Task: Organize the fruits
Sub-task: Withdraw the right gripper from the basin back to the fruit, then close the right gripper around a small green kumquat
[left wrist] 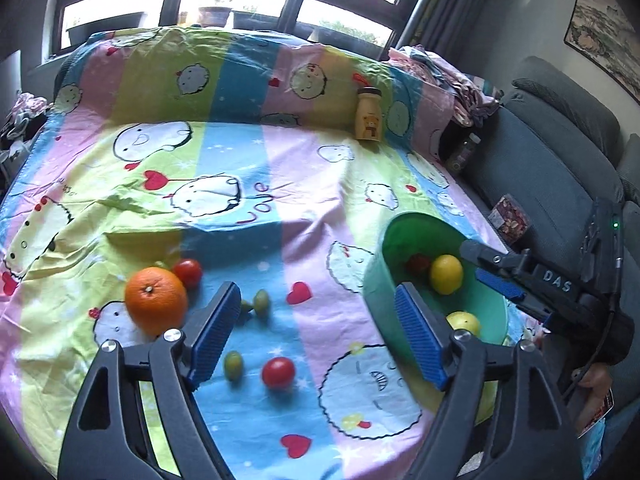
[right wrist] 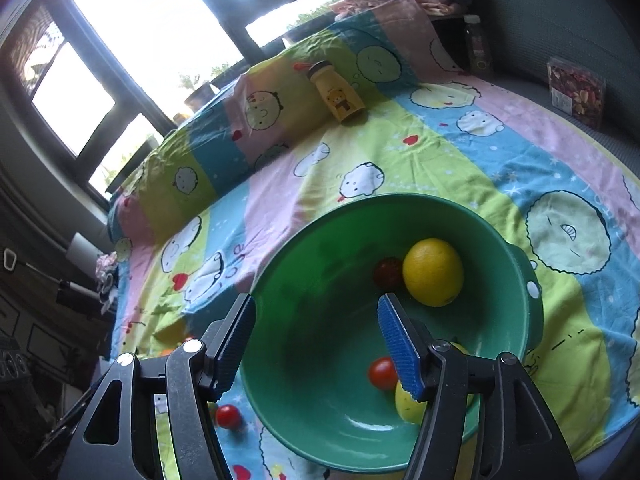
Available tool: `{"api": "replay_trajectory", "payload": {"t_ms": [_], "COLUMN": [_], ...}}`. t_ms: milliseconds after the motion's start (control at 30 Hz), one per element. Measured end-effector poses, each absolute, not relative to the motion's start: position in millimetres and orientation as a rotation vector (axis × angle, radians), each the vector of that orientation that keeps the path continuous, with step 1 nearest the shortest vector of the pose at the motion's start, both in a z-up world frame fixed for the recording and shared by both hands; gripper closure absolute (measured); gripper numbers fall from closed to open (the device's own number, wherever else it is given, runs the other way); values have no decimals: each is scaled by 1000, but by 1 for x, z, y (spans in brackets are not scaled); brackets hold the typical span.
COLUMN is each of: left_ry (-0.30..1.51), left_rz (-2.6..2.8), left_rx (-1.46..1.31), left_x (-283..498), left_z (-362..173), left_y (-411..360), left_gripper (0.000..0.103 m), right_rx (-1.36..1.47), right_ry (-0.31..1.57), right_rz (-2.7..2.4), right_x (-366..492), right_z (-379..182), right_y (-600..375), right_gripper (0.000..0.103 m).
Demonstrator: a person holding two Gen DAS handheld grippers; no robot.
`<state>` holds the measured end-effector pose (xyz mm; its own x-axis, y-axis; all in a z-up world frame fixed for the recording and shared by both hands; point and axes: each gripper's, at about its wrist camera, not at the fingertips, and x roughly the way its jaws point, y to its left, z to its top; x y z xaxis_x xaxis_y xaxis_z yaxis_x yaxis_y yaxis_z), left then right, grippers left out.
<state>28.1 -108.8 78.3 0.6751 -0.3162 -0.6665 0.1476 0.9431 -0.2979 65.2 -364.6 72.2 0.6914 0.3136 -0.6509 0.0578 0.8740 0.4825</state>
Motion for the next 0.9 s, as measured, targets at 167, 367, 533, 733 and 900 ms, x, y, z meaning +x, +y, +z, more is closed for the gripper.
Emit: {"api": "replay_trajectory", "payload": {"t_ms": [167,367,533,733,900], "left_ry": [850,940,967,999,1024], "left_rz": [-219,-217,-216,-237,-259], "left_rx": [-267,-310,-292,-327,-361], "left_x": [28,34,33,35,40], "left_z": [48,17,9,1,-7], "left_y": [-76,-56,-53,-48,-48], "left_gripper": [23,25,28,39,50], "right_rx": [470,428,409,364,287], "right_ry": [774,819,874,940,992], "right_rz": [183,312,375,425,430], "right_x": [63,72,80,89,99], "right_z": [81,79,69,53,38], "right_y": [-341,-299,-269,-237,-212], "right_gripper": [39,39,39,40,58]}}
